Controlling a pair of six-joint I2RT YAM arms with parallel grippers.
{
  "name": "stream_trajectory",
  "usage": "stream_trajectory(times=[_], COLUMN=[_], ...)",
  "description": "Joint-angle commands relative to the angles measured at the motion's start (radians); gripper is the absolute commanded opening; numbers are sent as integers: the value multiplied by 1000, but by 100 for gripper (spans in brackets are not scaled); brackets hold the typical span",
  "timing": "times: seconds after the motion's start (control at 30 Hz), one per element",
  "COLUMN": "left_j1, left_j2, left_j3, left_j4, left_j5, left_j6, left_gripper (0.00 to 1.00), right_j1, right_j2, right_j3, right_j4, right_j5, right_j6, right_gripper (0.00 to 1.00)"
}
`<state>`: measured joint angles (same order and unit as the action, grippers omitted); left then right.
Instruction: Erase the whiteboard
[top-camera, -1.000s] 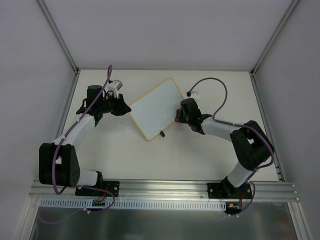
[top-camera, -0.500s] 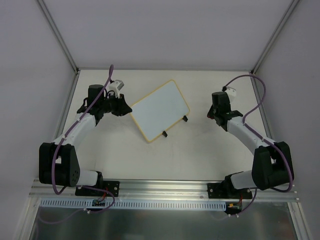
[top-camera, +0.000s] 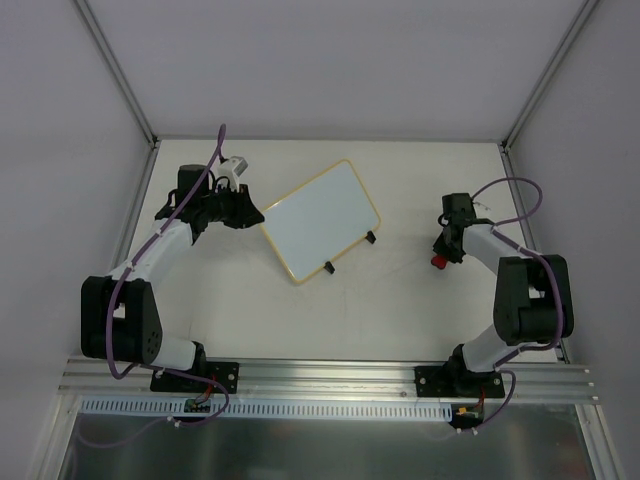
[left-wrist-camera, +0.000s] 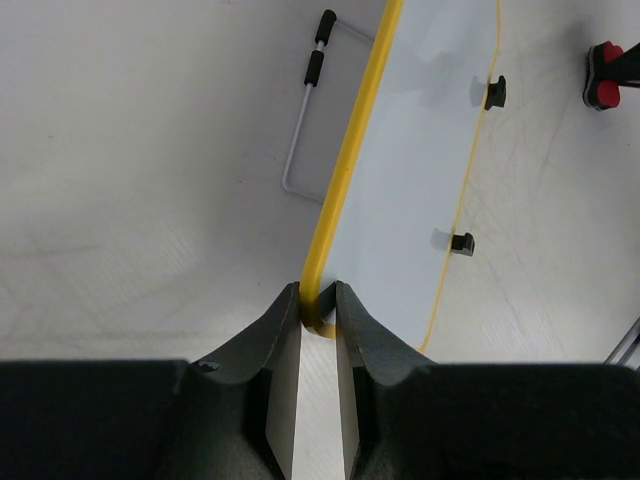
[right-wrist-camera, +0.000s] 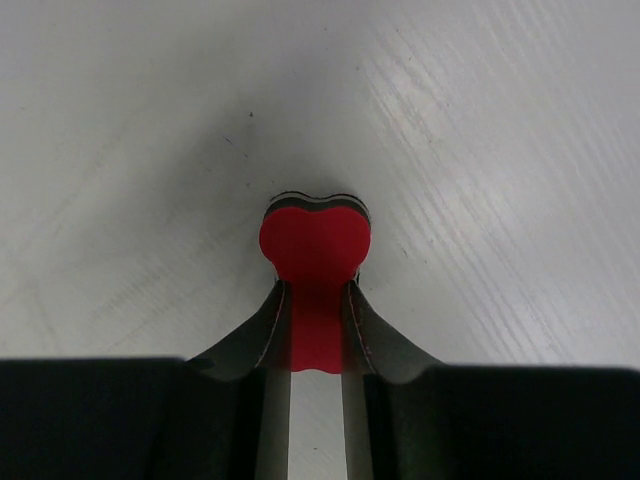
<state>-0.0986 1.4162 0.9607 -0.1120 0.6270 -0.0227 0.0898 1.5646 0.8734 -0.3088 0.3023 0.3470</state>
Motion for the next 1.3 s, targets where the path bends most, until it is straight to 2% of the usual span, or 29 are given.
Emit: stream_trajectory(times=[0.0,0.13,0.17,0.2,0.27,0.3,0.33,0.37,0.4,0.43,0.5,0.67,0.7,0.73,0.87,1.07,1.27], left_j1=[-12,-12,-12,-12,-12,-12,-12,-12,-12,-12,-12,-12,-12,-12,-12,-10,-10], left_j2=[13,13,12,12,15,15,16,17,17,17,15,7,4,-5,-54,-204,-287], left_j3=[36,41,42,46,49,50,53,55,56,59,62,73,79,81,99,197,456], left_j4=[17,17,15,15,15,17,17,17,17,17,17,17,17,17,15,-43,-235], left_j5=[-9,-16,-23,-24,-27,-32,-35,-36,-42,-46,-52,-64,-67,-73,-144,-432,-676], left_j6=[-3,-5,-3,-5,-8,-10,-10,-10,-11,-13,-13,-23,-28,-34,-75,-138,-69], left_gripper=[9,21,25,32,39,47,49,52,56,64,71,99,99,99,99,99,99], right_j1=[-13,-18,-19,-19,-24,-24,-25,-25,-25,-25,-25,-28,-28,-28,-28,-28,-30], right_j2=[29,25,22,18,8,3,-6,-12,-20,-27,-61,-149,-182,-201,-291,-437,-552], right_j3=[41,36,36,38,39,41,42,44,45,45,44,50,55,65,129,372,593], right_j4=[-62,-64,-67,-70,-81,-82,-93,-98,-104,-108,-119,-141,-147,-151,-199,-300,-322], right_j5=[-12,-12,-8,-5,3,4,6,11,14,15,27,50,55,60,84,113,117], right_j6=[44,50,50,49,49,47,46,46,43,38,32,-11,-22,-34,-121,-385,-586], right_gripper=[21,36,43,46,54,60,63,71,73,76,81,89,96,99,99,99,99])
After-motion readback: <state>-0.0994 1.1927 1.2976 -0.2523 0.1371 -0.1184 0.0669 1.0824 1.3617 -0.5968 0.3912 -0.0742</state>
